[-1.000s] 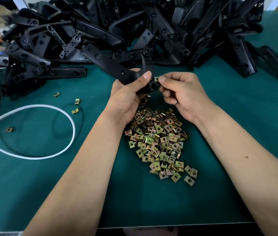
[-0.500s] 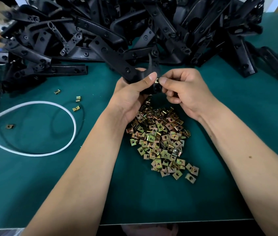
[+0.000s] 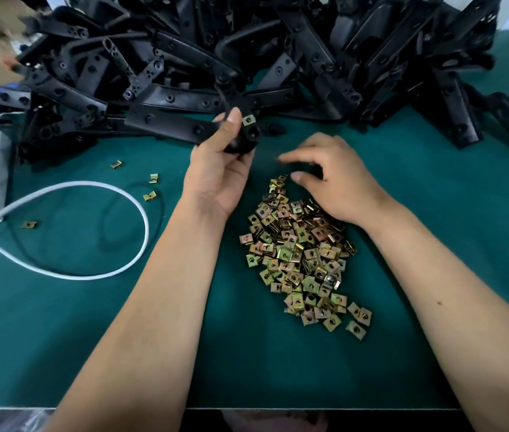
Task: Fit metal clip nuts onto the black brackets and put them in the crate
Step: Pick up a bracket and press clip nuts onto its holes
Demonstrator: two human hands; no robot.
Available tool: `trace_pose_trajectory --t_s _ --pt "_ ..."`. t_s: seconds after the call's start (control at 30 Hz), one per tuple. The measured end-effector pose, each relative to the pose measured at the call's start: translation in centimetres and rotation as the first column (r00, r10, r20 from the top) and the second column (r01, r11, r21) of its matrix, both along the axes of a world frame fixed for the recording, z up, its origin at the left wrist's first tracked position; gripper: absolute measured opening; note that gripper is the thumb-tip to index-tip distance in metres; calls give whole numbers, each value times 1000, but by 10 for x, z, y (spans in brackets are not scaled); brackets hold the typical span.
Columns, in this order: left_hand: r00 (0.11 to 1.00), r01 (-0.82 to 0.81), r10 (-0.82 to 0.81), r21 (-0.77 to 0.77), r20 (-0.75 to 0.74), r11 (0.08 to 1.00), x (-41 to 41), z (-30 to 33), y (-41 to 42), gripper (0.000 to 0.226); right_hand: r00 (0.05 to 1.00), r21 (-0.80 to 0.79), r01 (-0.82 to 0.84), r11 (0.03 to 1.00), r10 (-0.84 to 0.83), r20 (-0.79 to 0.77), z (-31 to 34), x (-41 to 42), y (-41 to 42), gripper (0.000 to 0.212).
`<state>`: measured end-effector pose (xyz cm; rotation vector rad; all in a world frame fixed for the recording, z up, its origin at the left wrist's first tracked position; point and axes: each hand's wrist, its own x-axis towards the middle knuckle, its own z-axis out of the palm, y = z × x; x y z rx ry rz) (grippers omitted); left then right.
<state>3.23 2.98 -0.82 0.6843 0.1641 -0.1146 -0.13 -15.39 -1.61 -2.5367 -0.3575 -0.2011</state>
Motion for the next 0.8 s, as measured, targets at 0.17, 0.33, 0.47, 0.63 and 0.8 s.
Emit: trace_pose_trajectory --t_s 0.17,0.33,0.47,0.63,0.8 --pt "999 30 -31 39 13 999 -6 -1 -8 6 1000 -2 23 1000 -23 21 2 0 4 19" --pt "993 101 -106 88 46 991 -10 -1 -12 13 996 19 61 998 -63 62 1 0 5 10" --pt "988 132 -143 166 54 977 -10 -1 -9 20 989 310 136 941 -149 17 1 -1 5 13" --pt "966 211 -237 218 102 953 -11 -1 -9 26 977 829 213 516 -92 -194 5 -4 10 19" --pt "949 264 -303 299 93 917 -12 -2 -12 19 966 923 240 300 17 -257 13 -7 6 15"
